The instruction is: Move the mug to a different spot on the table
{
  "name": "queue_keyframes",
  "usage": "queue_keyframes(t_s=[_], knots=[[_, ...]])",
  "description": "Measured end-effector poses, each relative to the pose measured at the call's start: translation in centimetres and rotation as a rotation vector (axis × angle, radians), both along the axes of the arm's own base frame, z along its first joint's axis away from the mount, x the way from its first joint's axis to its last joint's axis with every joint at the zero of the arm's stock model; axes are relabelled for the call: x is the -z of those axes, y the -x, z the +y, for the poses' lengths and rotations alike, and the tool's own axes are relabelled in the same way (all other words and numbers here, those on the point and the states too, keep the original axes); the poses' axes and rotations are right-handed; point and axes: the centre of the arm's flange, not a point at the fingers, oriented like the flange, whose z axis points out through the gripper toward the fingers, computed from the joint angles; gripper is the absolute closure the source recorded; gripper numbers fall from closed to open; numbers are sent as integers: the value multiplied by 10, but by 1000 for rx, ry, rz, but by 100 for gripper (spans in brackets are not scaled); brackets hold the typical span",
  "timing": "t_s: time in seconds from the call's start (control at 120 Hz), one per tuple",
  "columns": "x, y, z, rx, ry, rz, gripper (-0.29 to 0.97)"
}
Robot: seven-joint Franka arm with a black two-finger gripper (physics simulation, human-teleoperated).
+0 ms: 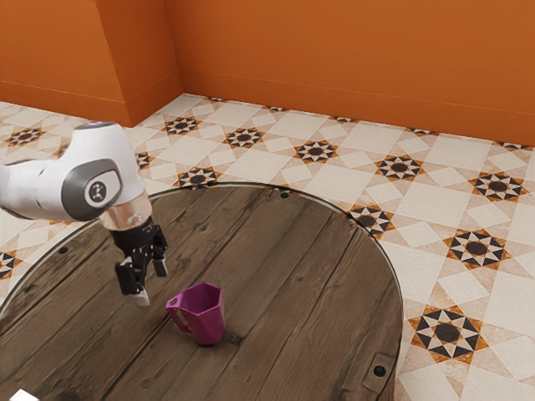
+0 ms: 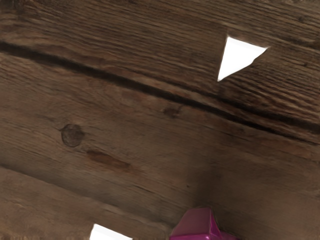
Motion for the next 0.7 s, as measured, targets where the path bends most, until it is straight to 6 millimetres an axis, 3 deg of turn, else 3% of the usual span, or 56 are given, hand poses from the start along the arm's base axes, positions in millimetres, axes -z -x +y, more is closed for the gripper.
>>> queue_keyframes(t_s=[0.25,0.7], knots=[[27,6,-5,-149,-31,3,0],[50,-1,-13,-256,-61,-6,0]])
